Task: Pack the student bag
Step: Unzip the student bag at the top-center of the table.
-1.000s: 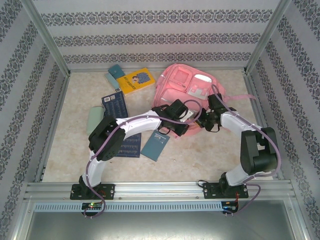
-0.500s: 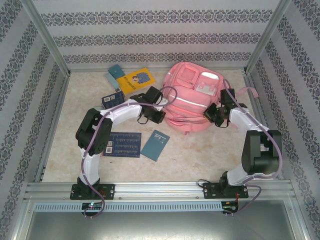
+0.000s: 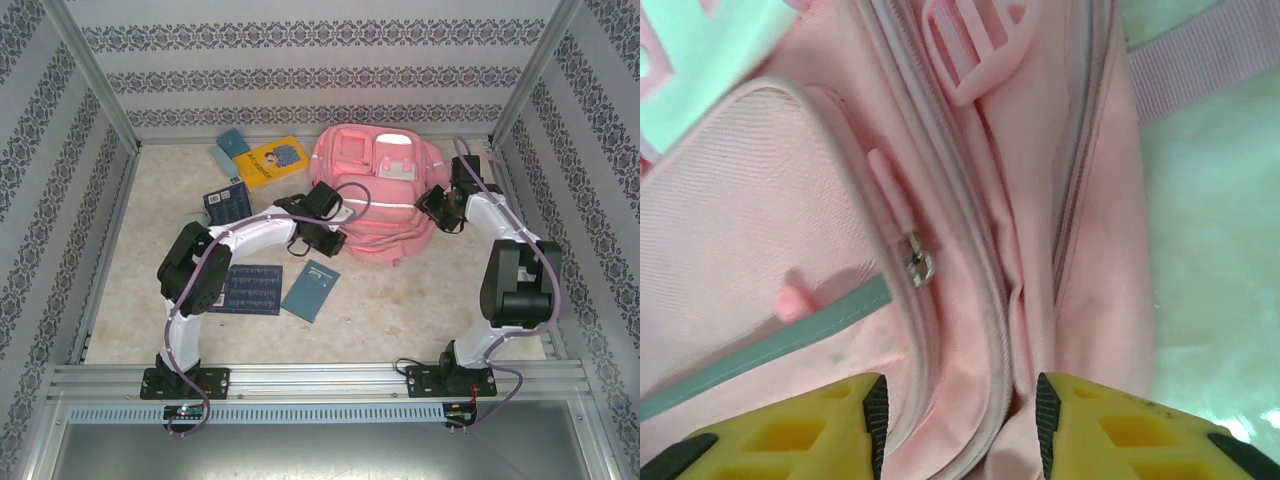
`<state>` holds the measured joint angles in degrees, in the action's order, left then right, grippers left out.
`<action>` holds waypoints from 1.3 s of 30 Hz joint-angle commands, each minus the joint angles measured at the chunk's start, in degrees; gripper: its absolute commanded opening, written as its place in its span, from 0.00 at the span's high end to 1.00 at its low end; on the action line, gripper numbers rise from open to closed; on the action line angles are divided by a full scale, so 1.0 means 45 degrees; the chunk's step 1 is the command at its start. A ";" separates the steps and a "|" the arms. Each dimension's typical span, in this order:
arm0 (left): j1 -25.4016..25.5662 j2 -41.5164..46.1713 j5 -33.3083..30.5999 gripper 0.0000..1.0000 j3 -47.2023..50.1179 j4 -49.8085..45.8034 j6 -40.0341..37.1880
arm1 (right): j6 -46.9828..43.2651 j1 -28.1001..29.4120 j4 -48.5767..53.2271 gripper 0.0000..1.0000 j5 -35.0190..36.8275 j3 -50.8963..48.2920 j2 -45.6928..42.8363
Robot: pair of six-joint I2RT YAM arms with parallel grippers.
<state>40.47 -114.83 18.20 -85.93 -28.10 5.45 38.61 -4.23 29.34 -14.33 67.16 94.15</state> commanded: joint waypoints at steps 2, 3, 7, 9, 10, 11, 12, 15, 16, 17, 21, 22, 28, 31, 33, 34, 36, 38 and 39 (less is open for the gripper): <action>0.1068 -0.0477 0.0778 1.00 -0.1106 -0.0205 0.0974 | 0.0267 0.0209 0.0530 0.54 0.0424 -0.1666 -0.2123; 0.1227 -0.0621 0.0983 1.00 -0.1239 -0.0072 0.1181 | 0.0439 0.0296 0.0528 0.54 0.0278 -0.2157 -0.2527; 0.1724 -0.1015 0.1247 1.00 -0.1610 0.0253 0.1439 | 0.1417 0.1103 0.0338 0.54 -0.0123 -0.3795 -0.3839; 0.1880 -0.1198 0.1326 1.00 -0.1797 0.0177 0.1430 | 0.2179 0.1730 -0.0029 0.54 -0.0352 -0.4600 -0.4297; 0.1923 -0.1220 0.1294 1.00 -0.1823 0.0150 0.1425 | 0.2528 0.2025 -0.0216 0.54 -0.0425 -0.4903 -0.4443; 0.1962 -0.1241 0.1320 1.00 -0.1843 0.0116 0.1425 | 0.2944 0.2362 -0.0446 0.54 -0.0461 -0.5192 -0.4568; 0.1964 -0.1223 0.1310 1.00 -0.1823 0.0094 0.1415 | 0.3322 0.2672 -0.0722 0.54 -0.0492 -0.5447 -0.4612; 0.2003 -0.1146 0.1184 1.00 -0.1765 -0.0056 0.1405 | 0.4129 0.3225 -0.1332 0.54 -0.0718 -0.5832 -0.4486; 0.2013 -0.1134 0.1121 1.00 -0.1748 -0.0112 0.1403 | 0.4234 0.3323 -0.1365 0.53 -0.0746 -0.5841 -0.4425; 0.2022 -0.1114 0.1095 1.00 -0.1731 -0.0143 0.1394 | 0.4326 0.3468 -0.1398 0.53 -0.0714 -0.5841 -0.4366; 0.2134 -0.1027 0.0965 1.00 -0.1676 -0.0227 0.1302 | 0.4418 0.3626 -0.1727 0.57 -0.0192 -0.5912 -0.3913; 0.2154 -0.1029 0.0913 1.00 -0.1685 -0.0302 0.1271 | 0.4407 0.3618 -0.1790 0.60 -0.0081 -0.5853 -0.3764; 0.2032 -0.1261 0.0121 1.00 -0.1927 -0.1440 0.0902 | 0.3819 0.3580 -0.1312 1.00 0.1013 -0.5043 -0.3650; 0.1541 -0.1475 -0.0169 1.00 -0.2063 -0.2153 0.0695 | 0.3325 0.3266 -0.0778 1.00 0.1463 -0.4807 -0.3914; 0.1045 -0.1398 -0.0453 1.00 -0.1888 -0.2279 0.0540 | 0.3107 0.2816 -0.0671 1.00 0.1467 -0.4936 -0.4160; 0.0812 -0.1388 -0.0673 1.00 -0.1861 -0.2360 0.0444 | 0.3020 0.2604 -0.0663 1.00 0.1420 -0.5039 -0.4266; 0.0209 -0.1488 -0.1125 1.00 -0.1966 -0.2640 0.0223 | 0.2878 0.2118 -0.0627 1.00 0.1280 -0.5239 -0.4598; -0.0422 -0.1651 -0.1255 1.00 -0.2109 -0.2808 0.0102 | 0.2686 0.1782 -0.0536 1.00 0.1206 -0.5343 -0.4848; -0.0724 -0.1723 -0.1361 1.00 -0.2189 -0.2828 0.0034 | 0.2565 0.1643 -0.0444 1.00 0.1163 -0.5353 -0.4961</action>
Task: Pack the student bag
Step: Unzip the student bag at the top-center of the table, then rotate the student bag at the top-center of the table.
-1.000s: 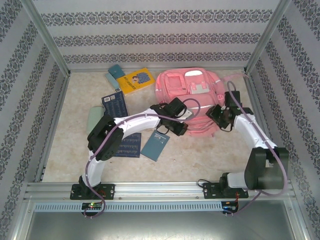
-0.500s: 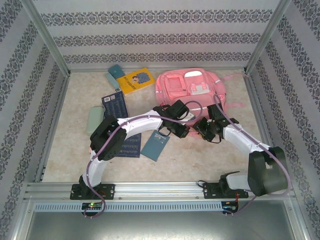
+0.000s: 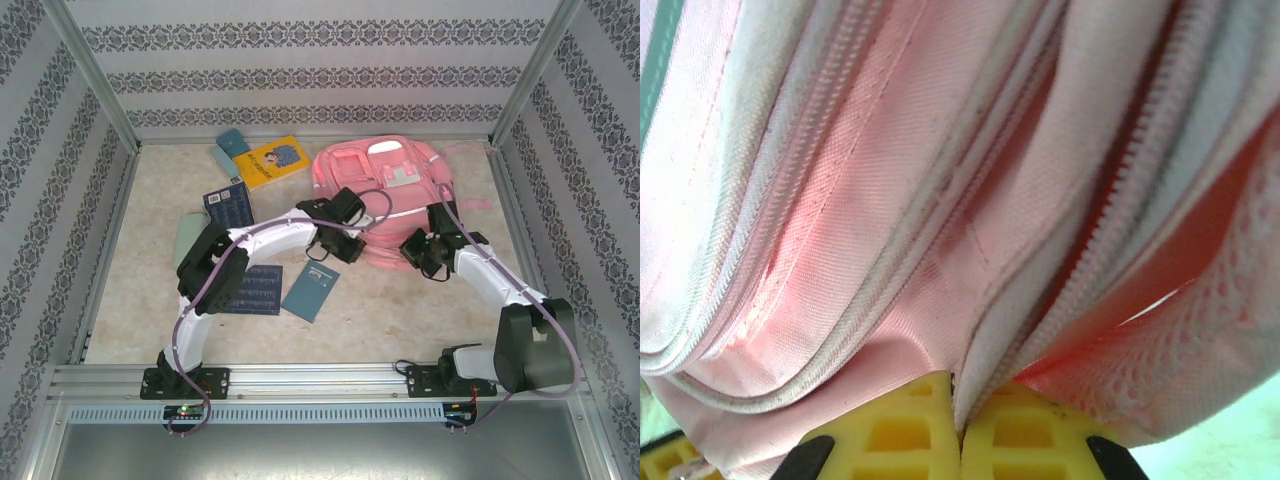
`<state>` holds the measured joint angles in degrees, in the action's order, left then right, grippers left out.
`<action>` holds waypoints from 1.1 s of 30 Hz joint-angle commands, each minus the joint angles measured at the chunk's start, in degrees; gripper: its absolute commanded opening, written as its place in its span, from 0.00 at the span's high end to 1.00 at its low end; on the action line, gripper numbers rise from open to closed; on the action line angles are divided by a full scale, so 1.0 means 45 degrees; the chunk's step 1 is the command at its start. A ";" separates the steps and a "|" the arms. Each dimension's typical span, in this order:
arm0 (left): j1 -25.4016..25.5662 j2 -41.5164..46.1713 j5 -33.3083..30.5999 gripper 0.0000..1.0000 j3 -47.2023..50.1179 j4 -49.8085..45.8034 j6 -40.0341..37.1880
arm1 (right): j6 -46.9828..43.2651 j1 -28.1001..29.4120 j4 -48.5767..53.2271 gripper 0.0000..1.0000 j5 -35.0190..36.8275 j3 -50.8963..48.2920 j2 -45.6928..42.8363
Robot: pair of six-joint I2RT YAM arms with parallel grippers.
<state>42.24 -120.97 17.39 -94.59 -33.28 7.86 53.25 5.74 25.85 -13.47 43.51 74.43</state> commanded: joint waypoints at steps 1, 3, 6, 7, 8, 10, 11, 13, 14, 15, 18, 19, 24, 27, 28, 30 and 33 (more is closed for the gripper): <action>-0.1397 -0.0446 -0.1309 1.00 -0.0322 -0.1659 -0.0556 | -0.0780 -0.0674 0.0378 1.00 0.0935 -0.0098 -0.0663; -0.1960 -0.0768 -0.1671 1.00 -0.0671 -0.1534 -0.0650 | -0.0948 -0.0785 0.0399 1.00 0.0724 -0.0098 -0.0795; -0.2688 -0.1689 -0.2249 1.00 -0.1896 -0.1524 -0.0538 | -0.1112 -0.0785 0.0461 1.00 0.0557 -0.0108 -0.0849; -0.2920 -0.2072 -0.2388 1.00 -0.2523 -0.1573 -0.0414 | -0.1171 -0.0787 0.0520 1.00 0.0548 -0.0098 -0.0828; -0.3091 -0.2393 -0.2451 1.00 -0.3028 -0.1600 -0.0280 | -0.1206 -0.0801 0.0578 1.00 0.0536 -0.0089 -0.0820; -0.3445 -0.3107 -0.2554 1.00 -0.4098 -0.1609 0.0096 | -0.1269 -0.0825 0.0679 1.00 0.0548 -0.0068 -0.0818; -0.3524 -0.3376 -0.2537 1.00 -0.4548 -0.1663 0.0181 | -0.1292 -0.0821 0.0682 1.00 0.0499 -0.0059 -0.0818; -0.3548 -0.3944 -0.2772 1.00 -0.5561 -0.1995 0.0244 | -0.1311 -0.0816 0.0467 1.00 0.0094 -0.0078 -0.0800; -0.3565 -0.4122 -0.2765 1.00 -0.5860 -0.2063 0.0255 | -0.1307 -0.0789 0.0360 1.00 -0.0103 -0.0097 -0.0761; -0.3561 -0.4280 -0.2755 1.00 -0.6143 -0.2094 0.0246 | -0.1308 -0.0688 0.0230 1.00 -0.0303 -0.0116 -0.0744; -0.3559 -0.4822 -0.2749 1.00 -0.7045 -0.2189 0.0193 | -0.1458 0.0033 0.0079 1.00 -0.0436 -0.0026 -0.0850; -0.3564 -0.5057 -0.2667 1.00 -0.7421 -0.2243 0.0188 | -0.1465 0.0401 0.0023 1.00 -0.0438 0.0033 -0.0927; -0.3558 -0.6147 -0.1812 1.00 -0.9190 -0.2259 0.0280 | -0.1080 0.2484 -0.0926 1.00 -0.0682 0.0400 -0.1015; -0.3546 -0.6634 -0.1232 1.00 -0.9976 -0.1913 0.0329 | -0.1009 0.3958 -0.1386 1.00 -0.0607 0.1179 -0.0217; -0.3545 -0.6775 -0.1133 0.99 -1.0272 -0.1814 0.0322 | -0.0963 0.4393 -0.1558 1.00 -0.0619 0.1489 0.0227; -0.3540 -0.6907 -0.1039 0.94 -1.0616 -0.1668 0.0272 | -0.0821 0.4960 -0.1903 1.00 -0.0642 0.1980 0.1140; -0.3574 -0.6695 -0.0788 0.82 -1.0707 -0.1569 0.0148 | -0.0779 0.5522 -0.2260 1.00 -0.0639 0.2789 0.2461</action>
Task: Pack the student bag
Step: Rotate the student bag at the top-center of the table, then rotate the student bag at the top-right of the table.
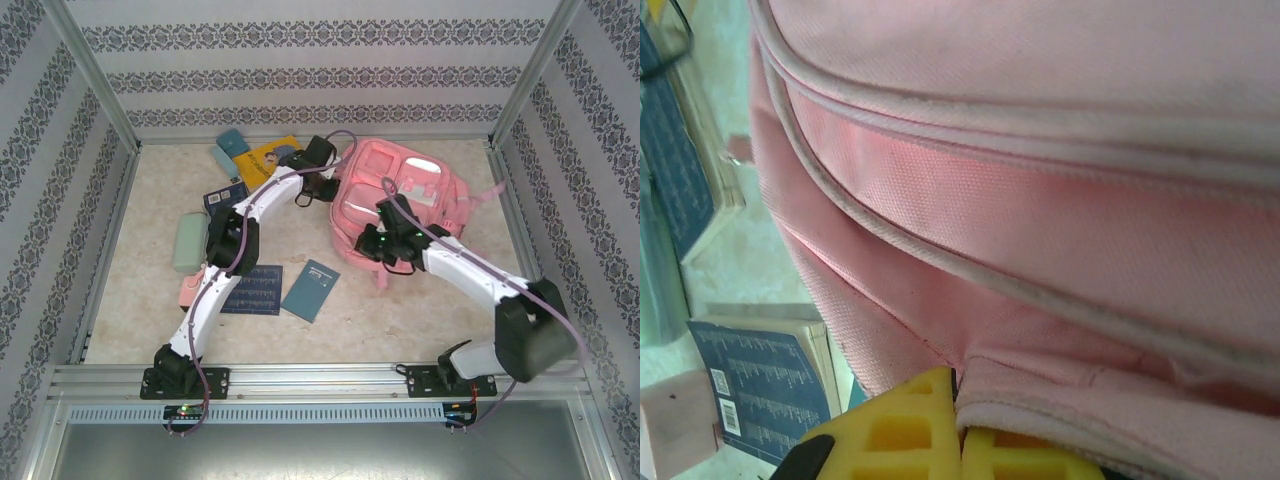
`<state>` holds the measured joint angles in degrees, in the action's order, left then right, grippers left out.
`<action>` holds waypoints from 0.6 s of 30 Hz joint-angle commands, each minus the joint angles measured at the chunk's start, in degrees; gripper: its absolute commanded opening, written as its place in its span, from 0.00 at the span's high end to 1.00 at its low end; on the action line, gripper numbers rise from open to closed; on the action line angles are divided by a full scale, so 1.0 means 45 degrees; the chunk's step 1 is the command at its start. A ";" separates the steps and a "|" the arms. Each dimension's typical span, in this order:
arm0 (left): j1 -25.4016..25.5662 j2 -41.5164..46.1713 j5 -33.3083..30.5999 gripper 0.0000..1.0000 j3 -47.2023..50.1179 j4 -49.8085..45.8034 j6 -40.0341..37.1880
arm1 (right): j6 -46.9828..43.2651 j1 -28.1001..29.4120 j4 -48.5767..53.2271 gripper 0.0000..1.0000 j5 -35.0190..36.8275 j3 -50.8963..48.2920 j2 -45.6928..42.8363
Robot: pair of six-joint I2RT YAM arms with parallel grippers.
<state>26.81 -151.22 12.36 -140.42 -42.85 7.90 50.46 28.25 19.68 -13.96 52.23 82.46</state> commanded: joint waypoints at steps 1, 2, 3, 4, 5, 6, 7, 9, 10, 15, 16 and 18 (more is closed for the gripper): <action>-0.0175 0.0171 0.0359 0.78 -0.0497 0.0521 0.0139 | -0.0166 0.0614 -0.0954 1.00 -0.0550 0.1167 0.1077; -0.0189 0.0326 0.0361 0.76 -0.0459 0.0474 0.0138 | -0.0187 0.0683 -0.0975 1.00 -0.0603 0.1422 0.1411; -0.0233 0.0541 0.0357 0.75 -0.0385 0.0391 0.0139 | -0.0185 0.0719 -0.0973 1.00 -0.0700 0.1739 0.1741; -0.0278 0.0785 0.0395 0.75 -0.0270 0.0289 0.0191 | -0.0232 0.0744 -0.0972 0.93 -0.0793 0.1998 0.1948; -0.0329 0.1040 0.0470 0.74 -0.0112 0.0223 0.0250 | -0.0310 0.0734 -0.0919 0.89 -0.0851 0.2191 0.2086; -0.0396 0.1380 0.0526 0.74 0.0176 0.0193 0.0323 | -0.0469 0.0743 -0.0799 0.86 -0.0863 0.2389 0.2163; -0.0457 0.1854 0.0500 0.73 0.0608 0.0205 0.0444 | -0.0695 0.0733 -0.0501 0.82 -0.0750 0.2607 0.2165; -0.0561 0.2849 0.0494 0.64 0.1553 0.0468 0.0609 | -0.1176 0.0700 0.0037 0.64 -0.0492 0.2852 0.2070; -0.0619 0.3486 0.0432 0.59 0.2267 0.0686 0.0707 | -0.1506 0.0678 0.0324 0.57 -0.0384 0.2947 0.1986; -0.0804 0.6507 0.0198 0.01 0.5414 0.2160 0.1219 | -0.3071 0.0520 0.1554 0.45 0.0257 0.3030 0.1668; -0.0827 0.7059 0.0086 0.00 0.5926 0.2346 0.1328 | -0.3511 0.0501 0.1874 0.45 0.0494 0.3062 0.1573; -0.0857 0.8064 -0.0087 0.00 0.6794 0.2555 0.1584 | -0.4385 0.0500 0.2529 0.44 0.1006 0.3101 0.1344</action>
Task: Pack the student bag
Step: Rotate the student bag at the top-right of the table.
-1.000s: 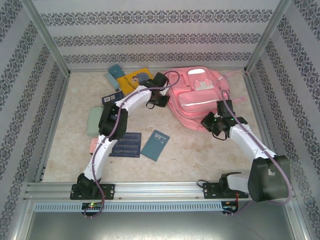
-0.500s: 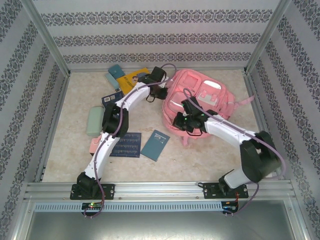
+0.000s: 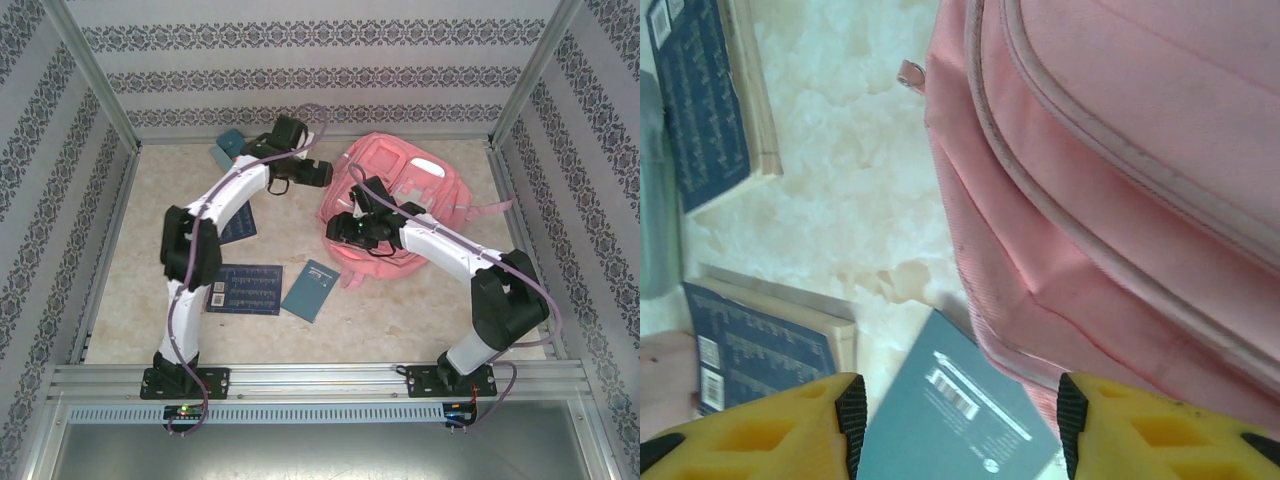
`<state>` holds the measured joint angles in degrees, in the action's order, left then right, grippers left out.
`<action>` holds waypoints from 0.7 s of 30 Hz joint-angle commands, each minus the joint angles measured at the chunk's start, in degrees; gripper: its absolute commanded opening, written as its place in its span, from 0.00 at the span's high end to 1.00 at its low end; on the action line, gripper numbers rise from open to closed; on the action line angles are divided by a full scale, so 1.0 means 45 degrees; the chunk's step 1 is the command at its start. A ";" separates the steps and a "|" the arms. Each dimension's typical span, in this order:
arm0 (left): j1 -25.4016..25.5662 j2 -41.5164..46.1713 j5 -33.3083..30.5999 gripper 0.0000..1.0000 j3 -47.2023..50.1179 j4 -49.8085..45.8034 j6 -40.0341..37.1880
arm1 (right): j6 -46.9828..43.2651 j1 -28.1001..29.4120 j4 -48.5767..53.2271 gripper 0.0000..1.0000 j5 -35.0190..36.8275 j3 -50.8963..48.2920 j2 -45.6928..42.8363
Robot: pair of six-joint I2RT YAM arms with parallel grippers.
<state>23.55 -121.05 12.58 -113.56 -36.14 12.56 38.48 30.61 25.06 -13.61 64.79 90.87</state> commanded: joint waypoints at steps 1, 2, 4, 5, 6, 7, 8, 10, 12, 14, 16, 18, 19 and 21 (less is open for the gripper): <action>-0.0132 0.1945 -0.0351 0.00 0.1340 0.1183 0.0710 | -0.2165 -0.0025 0.1728 0.43 0.1354 0.0342 -0.0689; -0.0146 0.2534 -0.0681 0.00 0.1902 0.1403 0.0974 | -0.2616 -0.0015 0.2120 0.43 0.1803 0.0358 -0.0836; -0.0203 0.3742 -0.1327 0.00 0.3144 0.1965 0.1557 | -0.3390 -0.0006 0.2574 0.42 0.2578 0.0190 -0.1088; -0.0241 0.4390 -0.1767 0.01 0.3873 0.2286 0.1911 | -0.3654 -0.0005 0.2785 0.42 0.2919 0.0031 -0.1158; -0.0285 0.4931 -0.2077 0.00 0.4440 0.2549 0.2161 | -0.3826 -0.0006 0.2865 0.42 0.3090 -0.0136 -0.1219; -0.0279 0.5482 -0.2446 0.01 0.4959 0.2561 0.2318 | -0.4065 0.0028 0.2823 0.42 0.3150 -0.0398 -0.1256; -0.0310 0.5984 -0.2670 0.00 0.5300 0.2393 0.2289 | -0.4286 0.0079 0.2675 0.43 0.2993 -0.0646 -0.1230; -0.0297 0.6788 -0.3505 0.00 0.5806 0.1791 0.2607 | -0.4514 0.0238 0.2419 0.43 0.2800 -0.0962 -0.0993; -0.0326 0.7545 -0.4236 0.00 0.6391 0.1318 0.3003 | -0.4519 0.0447 0.2132 0.43 0.3009 -0.1105 -0.0528; -0.0317 0.8366 -0.4679 0.00 0.7095 0.1148 0.2606 | -0.4338 0.0585 0.1999 0.45 0.3408 -0.0872 0.0213; -0.0312 0.9067 -0.5612 0.00 0.7627 0.0776 0.2798 | -0.4140 0.0677 0.1855 0.46 0.3628 -0.0446 0.0927; -0.0327 0.9764 -0.6286 0.01 0.8196 0.0735 0.2952 | -0.3813 0.0712 0.1648 0.47 0.3551 0.0052 0.1506; -0.0350 1.0111 -0.6470 0.00 0.8479 0.0737 0.2861 | -0.3683 0.0732 0.1468 0.48 0.3360 0.0384 0.1762; -0.0355 1.0663 -0.6828 0.00 0.8859 0.0592 0.2972 | -0.3535 0.0793 0.1213 0.48 0.3145 0.1020 0.2420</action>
<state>22.74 -76.38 -12.16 -75.40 -31.05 24.40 21.17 33.54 34.00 -0.01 65.23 98.85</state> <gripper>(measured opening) 0.996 0.524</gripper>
